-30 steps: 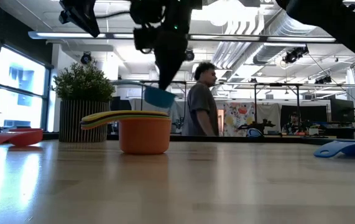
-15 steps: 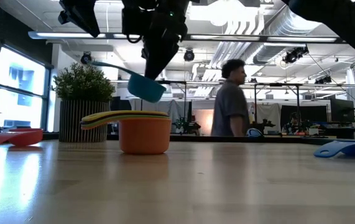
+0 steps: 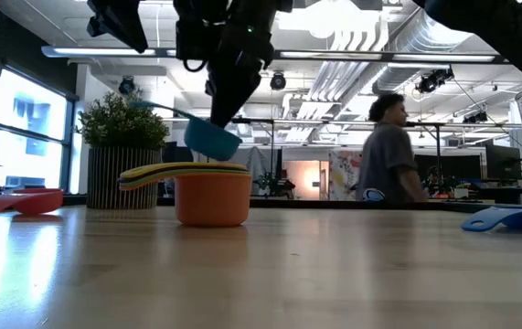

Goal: Nest measuring cups in basket
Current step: Stack the light blue measuring cup on top of the yellow measuring cup, then stack the red measuring cup on top of the light blue measuring cup

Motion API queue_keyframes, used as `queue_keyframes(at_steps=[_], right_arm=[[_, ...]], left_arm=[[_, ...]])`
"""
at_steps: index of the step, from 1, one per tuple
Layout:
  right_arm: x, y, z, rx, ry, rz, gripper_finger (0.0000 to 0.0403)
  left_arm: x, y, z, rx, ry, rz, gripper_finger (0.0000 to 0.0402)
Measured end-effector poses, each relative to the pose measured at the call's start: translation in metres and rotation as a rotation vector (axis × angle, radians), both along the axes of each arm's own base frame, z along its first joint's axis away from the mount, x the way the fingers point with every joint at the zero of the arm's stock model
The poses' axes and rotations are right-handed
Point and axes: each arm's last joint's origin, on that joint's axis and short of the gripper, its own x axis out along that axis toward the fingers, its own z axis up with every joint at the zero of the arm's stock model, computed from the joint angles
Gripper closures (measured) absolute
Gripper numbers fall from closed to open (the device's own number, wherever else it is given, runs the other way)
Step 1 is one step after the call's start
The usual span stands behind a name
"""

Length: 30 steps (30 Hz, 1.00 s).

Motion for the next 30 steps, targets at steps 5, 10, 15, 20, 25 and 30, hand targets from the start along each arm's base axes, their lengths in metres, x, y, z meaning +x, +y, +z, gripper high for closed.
queue_keyframes(at_steps=[5,10,15,20,25,30], right_arm=[[-0.001,0.003,-0.010,-0.004,0.033,-0.004,0.0403],[-0.002,0.007,-0.018,-0.005,0.056,-0.017,0.0403],[-0.002,0.008,-0.018,-0.015,0.054,-0.017,0.0402],[-0.002,0.009,-0.018,-0.002,0.054,-0.004,0.0387],[-0.001,0.014,-0.018,-0.027,0.040,0.027,0.0358],[-0.001,0.017,-0.017,-0.060,0.039,0.024,0.0324]], left_arm=[[0.000,0.000,0.000,0.000,0.001,-0.002,0.0339],[0.000,0.000,0.000,0.000,0.001,-0.002,0.0339],[0.000,0.000,0.000,0.000,0.001,-0.002,0.0339],[0.000,0.000,0.000,0.000,0.001,-0.003,0.0339],[0.000,0.000,0.000,0.000,0.002,-0.003,0.0339],[0.000,0.000,0.000,0.001,0.002,-0.003,0.0339]])
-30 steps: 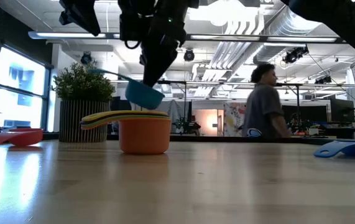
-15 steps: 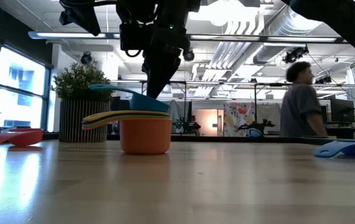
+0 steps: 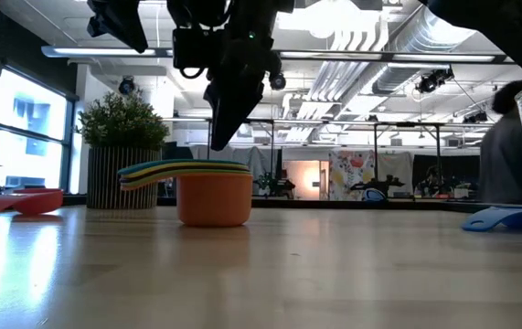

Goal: Nest measuring cups in basket
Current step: Stack the red measuring cup on top of the light blue measuring cup

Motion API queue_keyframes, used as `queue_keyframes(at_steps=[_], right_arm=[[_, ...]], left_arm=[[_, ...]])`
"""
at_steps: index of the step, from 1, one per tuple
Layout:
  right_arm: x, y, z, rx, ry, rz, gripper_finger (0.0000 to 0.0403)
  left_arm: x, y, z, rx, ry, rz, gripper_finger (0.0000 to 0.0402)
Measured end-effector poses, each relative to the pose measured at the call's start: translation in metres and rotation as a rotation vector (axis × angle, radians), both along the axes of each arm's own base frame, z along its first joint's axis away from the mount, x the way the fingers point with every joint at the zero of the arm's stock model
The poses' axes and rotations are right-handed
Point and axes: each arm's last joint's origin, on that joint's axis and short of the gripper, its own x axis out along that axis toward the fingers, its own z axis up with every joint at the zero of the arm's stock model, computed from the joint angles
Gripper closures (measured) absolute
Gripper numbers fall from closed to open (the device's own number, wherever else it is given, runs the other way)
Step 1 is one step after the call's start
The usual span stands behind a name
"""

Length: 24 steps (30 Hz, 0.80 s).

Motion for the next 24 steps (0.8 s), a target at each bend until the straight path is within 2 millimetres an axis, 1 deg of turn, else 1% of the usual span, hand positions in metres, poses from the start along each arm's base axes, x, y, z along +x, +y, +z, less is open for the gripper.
queue_keyframes(at_steps=[5,11,15,20,24], right_arm=[[-0.001,-0.001,0.015,0.006,-0.009,-0.048,0.0307],[-0.009,0.000,0.040,0.074,-0.034,-0.261,0.0304],[-0.017,0.008,0.056,0.094,-0.057,-0.390,0.0304],[-0.026,0.022,0.073,0.101,-0.091,-0.464,0.0304],[-0.033,0.034,0.084,0.115,-0.107,-0.495,0.0304]], left_arm=[[-0.002,-0.001,-0.002,-0.020,0.025,0.011,0.0339],[-0.012,-0.007,-0.011,-0.130,0.127,0.093,0.0339],[-0.017,-0.013,-0.021,-0.196,0.202,0.138,0.0339],[-0.018,-0.020,-0.041,-0.248,0.248,0.179,0.0339],[-0.019,-0.025,-0.063,-0.285,0.304,0.223,0.0339]])
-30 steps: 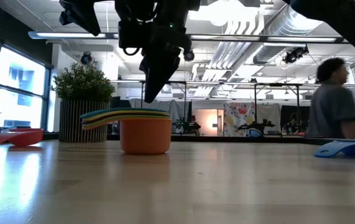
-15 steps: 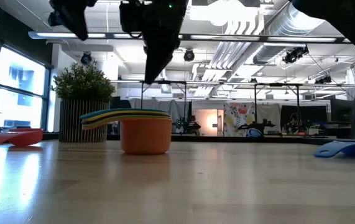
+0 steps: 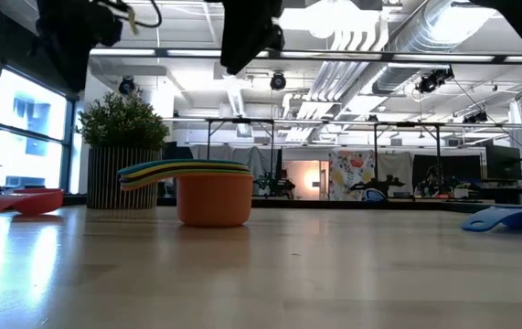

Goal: Nest measuring cups in basket
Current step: Stack the red measuring cup on top of the light blue measuring cup

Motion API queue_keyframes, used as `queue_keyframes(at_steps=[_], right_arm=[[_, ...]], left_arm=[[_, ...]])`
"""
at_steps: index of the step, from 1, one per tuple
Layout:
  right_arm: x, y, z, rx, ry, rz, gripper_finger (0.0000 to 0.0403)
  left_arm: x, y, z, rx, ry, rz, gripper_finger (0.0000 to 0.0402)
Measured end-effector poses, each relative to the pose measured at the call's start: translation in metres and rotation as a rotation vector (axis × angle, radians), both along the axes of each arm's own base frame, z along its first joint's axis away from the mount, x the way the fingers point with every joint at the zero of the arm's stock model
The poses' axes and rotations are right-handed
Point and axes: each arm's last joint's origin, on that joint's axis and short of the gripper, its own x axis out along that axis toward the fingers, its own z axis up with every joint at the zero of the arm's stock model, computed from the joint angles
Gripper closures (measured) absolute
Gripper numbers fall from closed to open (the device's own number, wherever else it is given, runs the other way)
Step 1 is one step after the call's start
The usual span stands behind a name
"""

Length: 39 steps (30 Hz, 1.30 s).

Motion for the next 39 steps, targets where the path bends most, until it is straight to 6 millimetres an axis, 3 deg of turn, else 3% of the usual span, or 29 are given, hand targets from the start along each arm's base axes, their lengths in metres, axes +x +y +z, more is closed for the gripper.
queue_keyframes(at_steps=[10,17,24,39], right_arm=[[-0.008,0.021,0.006,0.031,-0.002,-0.058,0.0304],[-0.008,0.026,0.006,0.029,0.000,-0.045,0.0304],[-0.008,0.026,0.006,0.004,0.000,-0.006,0.0304],[-0.013,0.012,0.004,-0.056,0.075,0.061,0.0304]], left_arm=[[-0.010,-0.012,-0.058,-0.074,0.152,0.149,0.0339],[-0.013,-0.017,-0.086,-0.099,0.196,0.208,0.0339],[-0.013,-0.018,-0.104,-0.107,0.184,0.255,0.0339],[-0.001,-0.007,-0.114,-0.066,0.197,0.340,0.0339]])
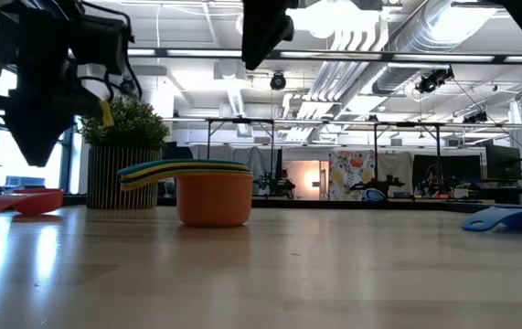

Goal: Nest measuring cups in basket
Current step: Stack the red measuring cup on top of the light blue measuring cup

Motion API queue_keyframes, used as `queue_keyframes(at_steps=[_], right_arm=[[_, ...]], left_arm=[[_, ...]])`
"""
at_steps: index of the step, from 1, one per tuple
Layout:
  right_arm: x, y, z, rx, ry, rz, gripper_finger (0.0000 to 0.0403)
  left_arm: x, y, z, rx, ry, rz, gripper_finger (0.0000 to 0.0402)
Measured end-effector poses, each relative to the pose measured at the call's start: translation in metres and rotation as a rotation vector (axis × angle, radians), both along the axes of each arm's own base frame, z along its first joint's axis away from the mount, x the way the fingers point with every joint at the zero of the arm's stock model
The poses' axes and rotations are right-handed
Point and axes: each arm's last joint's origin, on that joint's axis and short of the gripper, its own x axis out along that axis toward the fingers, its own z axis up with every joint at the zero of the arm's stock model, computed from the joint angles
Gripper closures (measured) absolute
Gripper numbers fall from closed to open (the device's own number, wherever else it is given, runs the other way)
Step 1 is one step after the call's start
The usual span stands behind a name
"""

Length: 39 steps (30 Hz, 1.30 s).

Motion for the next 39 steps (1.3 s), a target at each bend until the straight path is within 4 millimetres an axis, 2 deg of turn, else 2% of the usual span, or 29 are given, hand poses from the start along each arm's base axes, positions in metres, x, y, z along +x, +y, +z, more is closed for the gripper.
queue_keyframes(at_steps=[12,22,39], right_arm=[[-0.001,-0.015,-0.001,-0.007,0.034,-0.019,0.0304],[-0.002,-0.015,-0.001,-0.021,0.045,0.024,0.0304],[-0.003,-0.015,-0.001,-0.029,0.057,0.047,0.0304]], left_arm=[[0.009,0.015,-0.017,-0.035,0.127,0.029,0.0339],[0.015,0.026,-0.030,-0.087,0.157,0.016,0.0339],[0.025,0.032,-0.049,-0.128,0.237,-0.039,0.0339]])
